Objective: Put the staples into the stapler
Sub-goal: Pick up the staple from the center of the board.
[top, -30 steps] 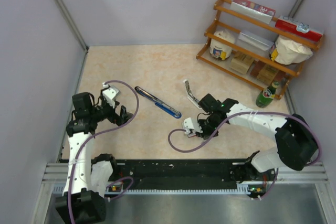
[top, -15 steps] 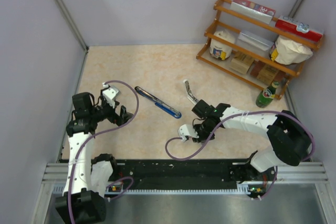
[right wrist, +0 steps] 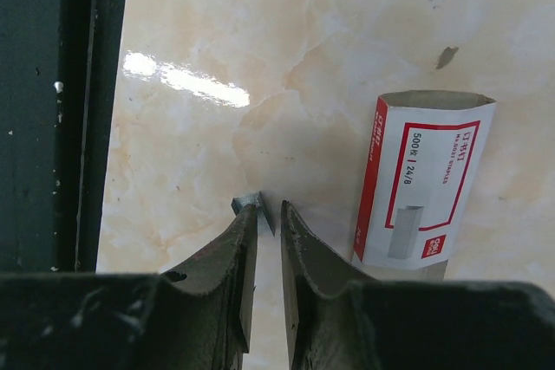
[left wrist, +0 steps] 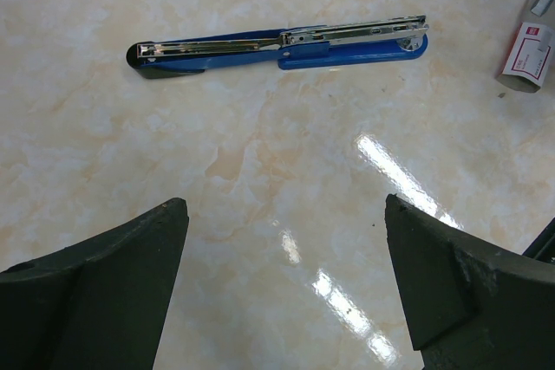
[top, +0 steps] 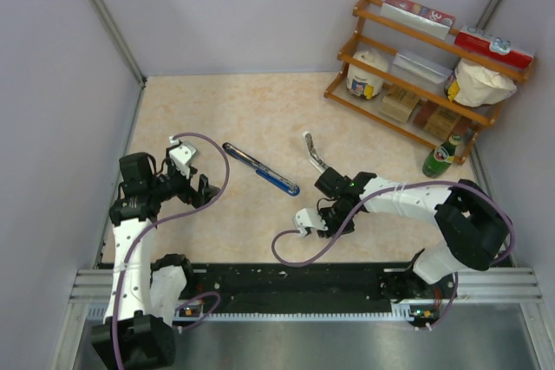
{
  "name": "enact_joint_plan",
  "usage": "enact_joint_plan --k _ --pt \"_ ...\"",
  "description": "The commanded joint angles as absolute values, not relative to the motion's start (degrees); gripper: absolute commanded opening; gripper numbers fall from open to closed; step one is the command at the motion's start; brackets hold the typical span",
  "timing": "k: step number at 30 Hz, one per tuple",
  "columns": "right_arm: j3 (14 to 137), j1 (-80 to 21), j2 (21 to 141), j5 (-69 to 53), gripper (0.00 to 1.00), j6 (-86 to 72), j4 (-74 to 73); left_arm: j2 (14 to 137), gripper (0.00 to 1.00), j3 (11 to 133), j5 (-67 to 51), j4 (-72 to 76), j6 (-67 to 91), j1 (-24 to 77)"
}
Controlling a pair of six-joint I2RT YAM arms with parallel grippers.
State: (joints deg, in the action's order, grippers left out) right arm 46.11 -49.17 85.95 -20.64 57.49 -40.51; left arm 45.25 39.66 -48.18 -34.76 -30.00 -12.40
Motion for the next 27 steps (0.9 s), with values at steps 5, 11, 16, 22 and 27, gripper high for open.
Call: enact_joint_plan --k 5,11,16,22,27 --pt "46.58 -50.1 87.27 -19.87 0.04 57.83 -39.99 44.82 0.99 39.11 -49.39 -34.19 -30.76 -12.92" --pt "46.84 -50.1 86.75 -19.16 0.0 57.31 -39.81 44.65 0.99 39.11 -49.39 -34.19 -30.85 -12.92" --pt "47.64 -47.03 81.32 -22.92 0.0 56.43 -40.08 44.65 0.99 39.11 -49.39 -34.28 -30.76 -12.83" --pt "47.37 -38.86 74.45 -28.74 0.0 56.08 -39.03 45.0 0.99 39.2 -49.83 -34.28 -31.03 -13.01" --pt "46.67 -39.02 75.23 -28.21 0.0 57.65 -41.03 45.26 0.99 39.29 -49.92 -34.45 -31.29 -12.92"
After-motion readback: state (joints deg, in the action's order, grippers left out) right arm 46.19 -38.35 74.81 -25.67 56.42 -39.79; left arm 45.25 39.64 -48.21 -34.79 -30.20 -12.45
